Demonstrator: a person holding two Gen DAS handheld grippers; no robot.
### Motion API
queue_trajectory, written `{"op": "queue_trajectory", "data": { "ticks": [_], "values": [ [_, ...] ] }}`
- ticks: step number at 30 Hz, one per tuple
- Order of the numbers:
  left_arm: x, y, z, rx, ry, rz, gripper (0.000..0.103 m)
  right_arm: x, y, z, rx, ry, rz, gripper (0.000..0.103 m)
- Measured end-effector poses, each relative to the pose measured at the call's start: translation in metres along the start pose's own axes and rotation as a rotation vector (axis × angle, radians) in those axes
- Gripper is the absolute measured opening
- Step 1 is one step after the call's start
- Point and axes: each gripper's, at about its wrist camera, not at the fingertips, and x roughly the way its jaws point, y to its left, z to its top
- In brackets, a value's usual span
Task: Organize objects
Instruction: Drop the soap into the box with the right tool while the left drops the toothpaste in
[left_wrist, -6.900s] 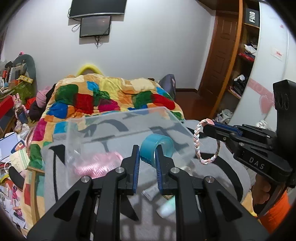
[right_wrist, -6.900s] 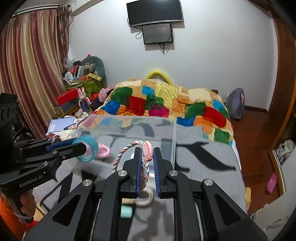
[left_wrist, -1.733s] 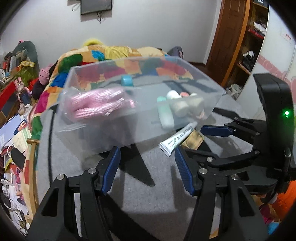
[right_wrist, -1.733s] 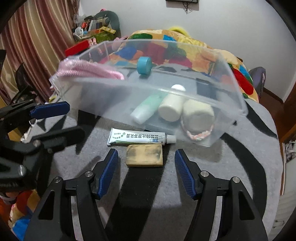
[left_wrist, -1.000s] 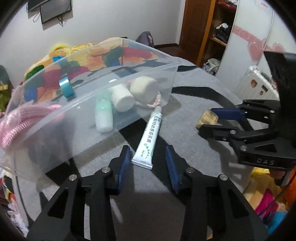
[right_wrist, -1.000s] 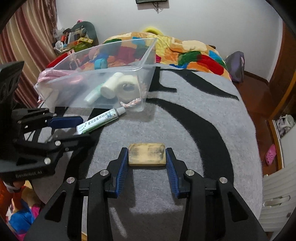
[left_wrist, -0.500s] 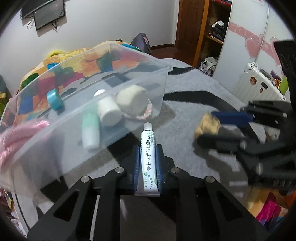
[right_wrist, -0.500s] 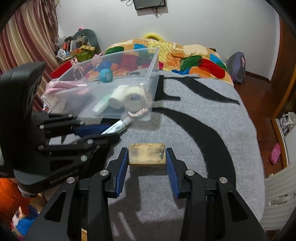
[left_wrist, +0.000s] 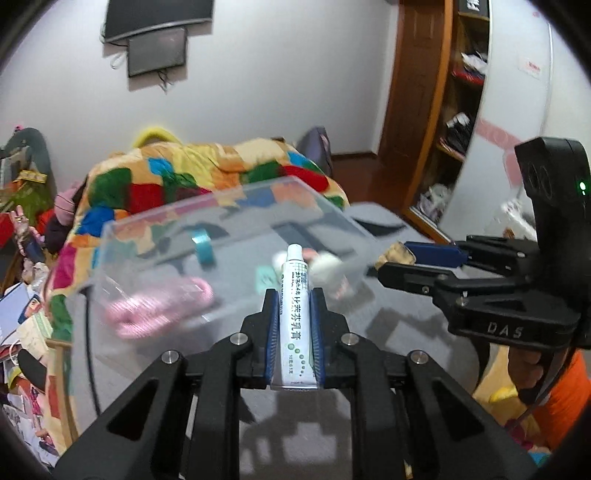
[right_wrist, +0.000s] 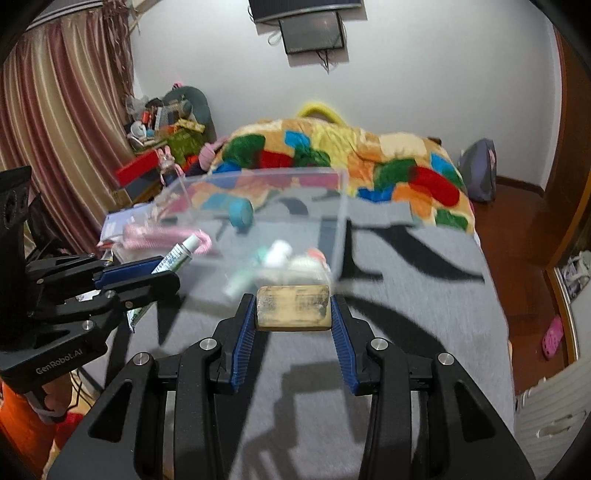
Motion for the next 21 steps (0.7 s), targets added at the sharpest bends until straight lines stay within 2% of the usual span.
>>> {"op": "queue_trajectory", "data": {
  "ticks": [4, 9, 17, 21],
  "values": [
    [0.002, 0.016, 0.011, -0.04, -0.016, 0.034, 0.016, 0.004, 0.009, 0.021, -0.009, -0.034, 0.006, 0.037],
    [0.018, 0.035, 0.019, -0.088, 0.004, 0.064, 0.016, 0.021, 0.02, 0.043, -0.024, -0.045, -0.004, 0.037],
    [0.045, 0.046, 0.02, -0.114, 0.048, 0.088, 0.016, 0.072, 0.021, 0.048, -0.03, 0.061, -0.032, 0.037],
    [0.049, 0.044, 0.019, -0.108, 0.049, 0.09, 0.016, 0.083, 0.02, 0.042, -0.035, 0.087, -0.034, 0.037]
  ]
}}
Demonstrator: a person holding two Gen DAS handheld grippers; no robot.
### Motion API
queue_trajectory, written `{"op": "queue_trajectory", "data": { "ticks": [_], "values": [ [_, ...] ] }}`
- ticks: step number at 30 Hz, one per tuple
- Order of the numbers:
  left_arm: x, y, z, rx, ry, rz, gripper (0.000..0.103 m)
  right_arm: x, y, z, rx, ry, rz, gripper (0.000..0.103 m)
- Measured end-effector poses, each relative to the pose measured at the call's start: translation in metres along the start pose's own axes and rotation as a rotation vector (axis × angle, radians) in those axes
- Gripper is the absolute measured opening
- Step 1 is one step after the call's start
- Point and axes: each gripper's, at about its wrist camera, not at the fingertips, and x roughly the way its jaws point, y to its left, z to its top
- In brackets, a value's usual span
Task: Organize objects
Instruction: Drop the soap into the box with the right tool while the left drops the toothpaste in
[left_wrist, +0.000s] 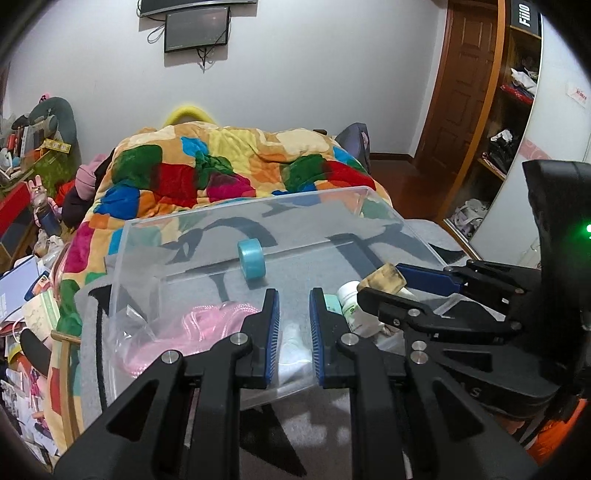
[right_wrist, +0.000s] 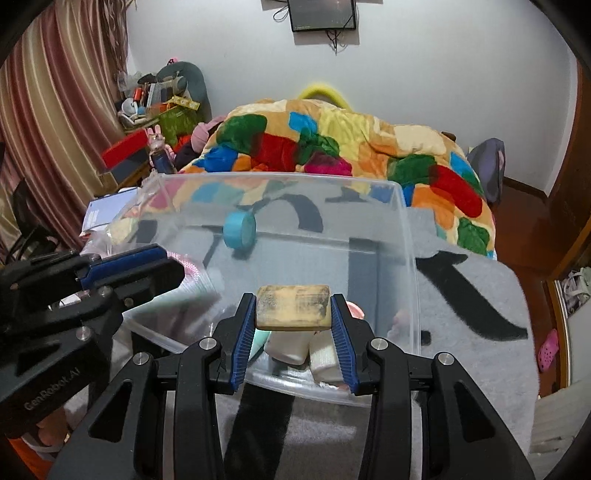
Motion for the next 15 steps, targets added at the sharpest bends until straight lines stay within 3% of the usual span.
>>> {"op": "queue_trajectory", "data": {
  "ticks": [6, 12, 15],
  "values": [
    [-0.004, 0.001, 0.0, -0.01, -0.004, -0.011, 0.016, -0.008, 0.0, 0.0, -0.012, 0.001, 0.007, 0.037],
    [-0.031, 0.001, -0.004, -0.014, -0.058, -0.019, 0.016, -0.031, 0.004, -0.002, -0.03, -0.045, 0.004, 0.037],
    [-0.049, 0.0, -0.008, -0.013, -0.095, -0.009, 0.024, -0.047, 0.007, -0.004, -0.033, -0.078, 0.019, 0.039]
  ]
}}
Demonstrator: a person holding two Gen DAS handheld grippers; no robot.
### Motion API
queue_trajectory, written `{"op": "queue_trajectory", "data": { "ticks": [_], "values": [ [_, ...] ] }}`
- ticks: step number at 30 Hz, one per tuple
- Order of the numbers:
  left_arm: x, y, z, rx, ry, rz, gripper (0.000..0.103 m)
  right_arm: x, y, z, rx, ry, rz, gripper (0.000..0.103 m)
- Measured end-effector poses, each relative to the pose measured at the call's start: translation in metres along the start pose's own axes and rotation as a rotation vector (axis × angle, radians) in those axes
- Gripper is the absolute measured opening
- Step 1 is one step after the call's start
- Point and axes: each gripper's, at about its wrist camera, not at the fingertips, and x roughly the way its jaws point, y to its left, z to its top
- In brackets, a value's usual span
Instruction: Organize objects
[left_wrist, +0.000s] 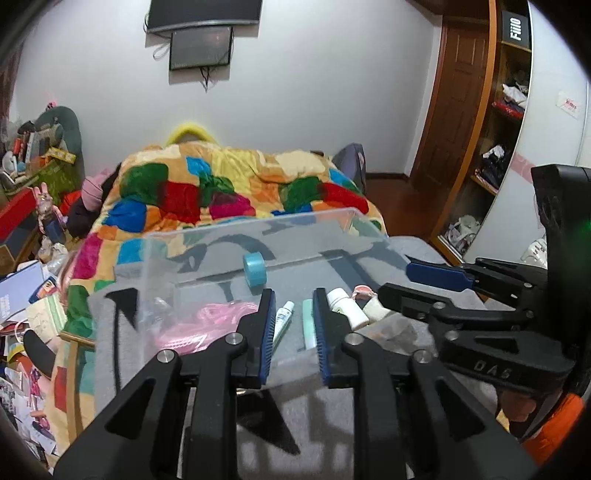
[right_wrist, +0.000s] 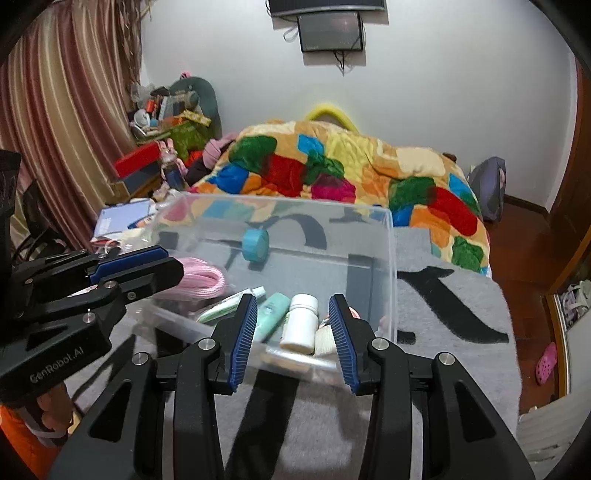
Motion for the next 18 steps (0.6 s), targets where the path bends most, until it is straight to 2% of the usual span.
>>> {"op": "queue_trajectory", "data": {
  "ticks": [5, 7, 11, 13, 18],
  "values": [
    [-0.025, 0.004, -0.009, -0.014, -0.046, 0.015, 0.042, -0.03, 0.006, -0.008, -0.012, -0.073, -0.002, 0.058],
    [-0.033, 0.006, -0.015, -0.021, -0.062, 0.029, 0.059, -0.039, 0.009, -0.012, -0.018, -0.096, -0.007, 0.064],
    [-0.047, 0.005, -0.027, -0.022, -0.083, 0.049, 0.074, -0.054, 0.018, -0.023, -0.03, -0.135, -0.02, 0.081],
    [-0.053, 0.005, -0.032, -0.023, -0.09, 0.056, 0.082, -0.057, 0.021, -0.029, -0.036, -0.147, -0.03, 0.084],
    [-0.062, 0.004, -0.044, -0.028, -0.098, 0.061, 0.089, -0.055, 0.026, -0.042, -0.035, -0.135, -0.04, 0.085]
  ]
}}
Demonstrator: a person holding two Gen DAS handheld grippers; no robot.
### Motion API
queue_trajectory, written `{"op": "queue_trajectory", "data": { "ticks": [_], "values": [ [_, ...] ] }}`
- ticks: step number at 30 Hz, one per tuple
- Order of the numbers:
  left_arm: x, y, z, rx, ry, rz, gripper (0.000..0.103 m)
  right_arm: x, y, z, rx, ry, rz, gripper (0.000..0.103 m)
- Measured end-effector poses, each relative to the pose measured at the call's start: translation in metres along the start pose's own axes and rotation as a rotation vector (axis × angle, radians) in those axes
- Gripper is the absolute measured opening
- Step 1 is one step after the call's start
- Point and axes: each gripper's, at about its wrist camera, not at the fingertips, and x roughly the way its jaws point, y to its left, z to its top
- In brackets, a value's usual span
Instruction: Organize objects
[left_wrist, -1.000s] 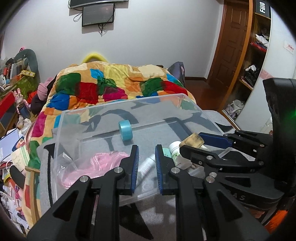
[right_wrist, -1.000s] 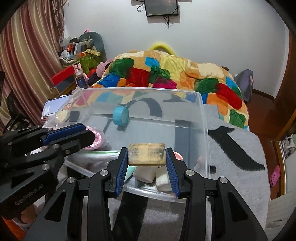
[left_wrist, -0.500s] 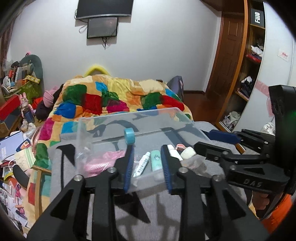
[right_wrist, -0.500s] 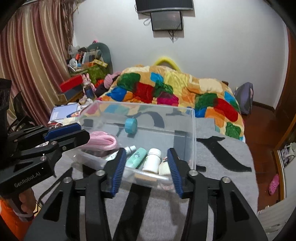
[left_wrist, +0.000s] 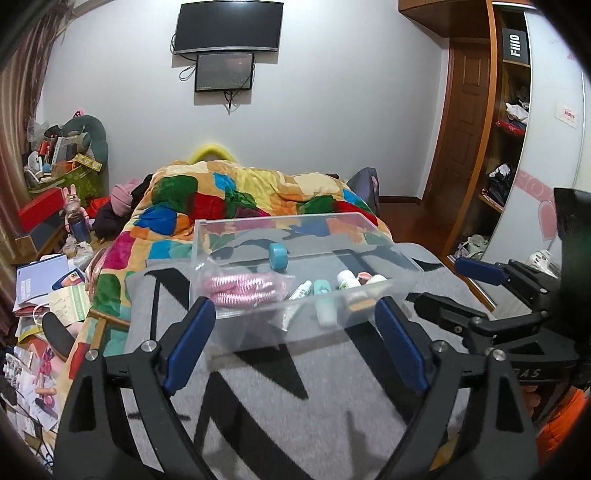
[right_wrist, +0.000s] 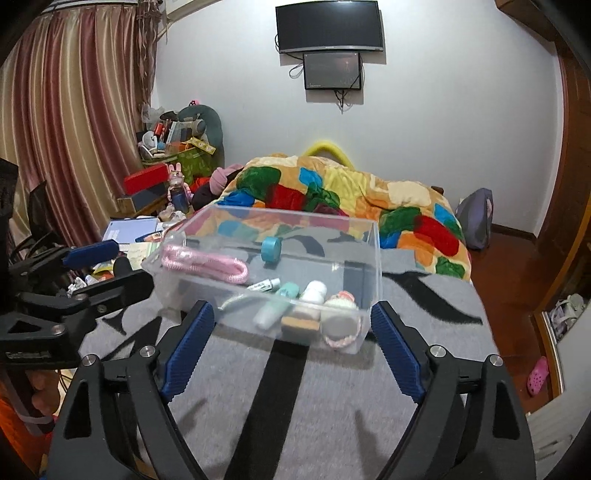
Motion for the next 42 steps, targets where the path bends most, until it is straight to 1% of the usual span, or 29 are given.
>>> {"op": "queue_trajectory", "data": {
  "ticks": [4, 8, 14, 42],
  "values": [
    [-0.003, -0.003, -0.009, -0.004, 0.01, -0.008, 0.092, 0.001, -0.002, -0.009, 0.023, 0.014, 0.007, 0.085],
    [-0.001, -0.005, -0.015, -0.005, 0.024, -0.002, 0.092, 0.001, -0.008, -0.013, 0.045, 0.024, 0.011, 0.085],
    [0.006, -0.005, -0.019, -0.008, 0.045, -0.004, 0.092, 0.001, -0.009, -0.017, 0.044, 0.027, 0.009, 0.085],
    [0.008, -0.002, -0.02, -0.021, 0.056, -0.008, 0.092, 0.002, -0.006, -0.021, 0.046, 0.035, 0.026, 0.085]
  ]
}}
